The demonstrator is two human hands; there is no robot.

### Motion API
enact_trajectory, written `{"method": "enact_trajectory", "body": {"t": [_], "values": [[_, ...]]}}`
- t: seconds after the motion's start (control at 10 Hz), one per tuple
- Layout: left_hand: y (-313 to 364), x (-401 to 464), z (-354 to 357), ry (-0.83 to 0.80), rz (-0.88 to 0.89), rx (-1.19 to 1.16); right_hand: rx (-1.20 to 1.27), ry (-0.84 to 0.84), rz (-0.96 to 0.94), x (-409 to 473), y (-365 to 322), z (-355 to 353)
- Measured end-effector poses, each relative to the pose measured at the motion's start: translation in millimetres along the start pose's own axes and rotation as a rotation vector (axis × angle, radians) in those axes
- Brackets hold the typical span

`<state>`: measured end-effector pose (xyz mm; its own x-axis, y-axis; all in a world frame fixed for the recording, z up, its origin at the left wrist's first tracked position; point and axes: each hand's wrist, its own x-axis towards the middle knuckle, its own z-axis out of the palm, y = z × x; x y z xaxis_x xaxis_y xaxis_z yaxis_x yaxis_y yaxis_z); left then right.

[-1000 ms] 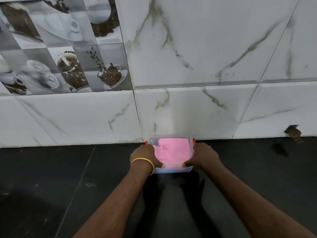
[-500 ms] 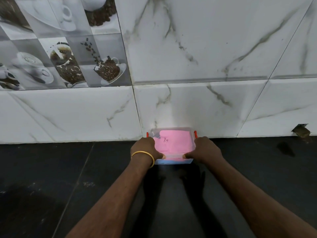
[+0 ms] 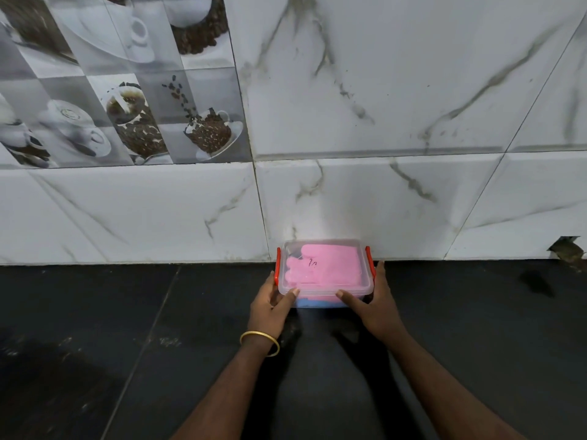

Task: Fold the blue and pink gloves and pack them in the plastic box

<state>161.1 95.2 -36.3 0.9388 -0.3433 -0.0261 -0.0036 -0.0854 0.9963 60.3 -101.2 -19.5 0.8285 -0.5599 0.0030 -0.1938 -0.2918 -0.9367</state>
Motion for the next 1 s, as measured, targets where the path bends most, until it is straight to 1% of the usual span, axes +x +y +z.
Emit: {"method": "enact_trajectory", "body": {"t": [0.1,0.2,0.3,0.4,0.5,0.6,0.7,0.8,0.9,1.0], "values": [[-6.1,2.8,3.0,0.039,0.02,-0.04,0.116,0.001,-0.062,0.9,2.1,2.9],[-7.4,4.8,5.0,0.047,-0.004,-0.069,0.157,-0.002,-0.101,3.1,6.1,4.3],[1.1,4.4,2.1,0.018,-0.032,-0.009,0.127,-0.021,-0.099,3.5,5.0,2.6],[17.2,8.8,-8.1,0.086,-0.027,0.401,-0.025,0.005,-0.084,3.0,-0.4,-1.5],[36.8,18.5,-13.0,-0.014,0.108,0.815,-0.338,0.045,-0.095,8.5,-4.5,-2.7],[50.7,29.1,-7.0,-0.147,0.125,1.143,-0.562,0.015,-0.1,15.4,-10.6,1.8],[49.8,31.2,-3.5,-0.232,0.091,1.188,-0.565,0.005,-0.075,19.6,-13.2,2.5],[47.1,30.9,-3.6,-0.275,0.05,1.13,-0.57,-0.019,-0.066,18.5,-15.8,1.8],[52.3,27.4,-3.2,-0.255,0.074,1.225,-0.649,-0.06,-0.047,17.4,-24.6,-2.0],[59.1,20.6,-1.6,-0.161,0.194,1.339,-0.857,-0.011,-0.203,13.3,-33.9,-5.3]]}}
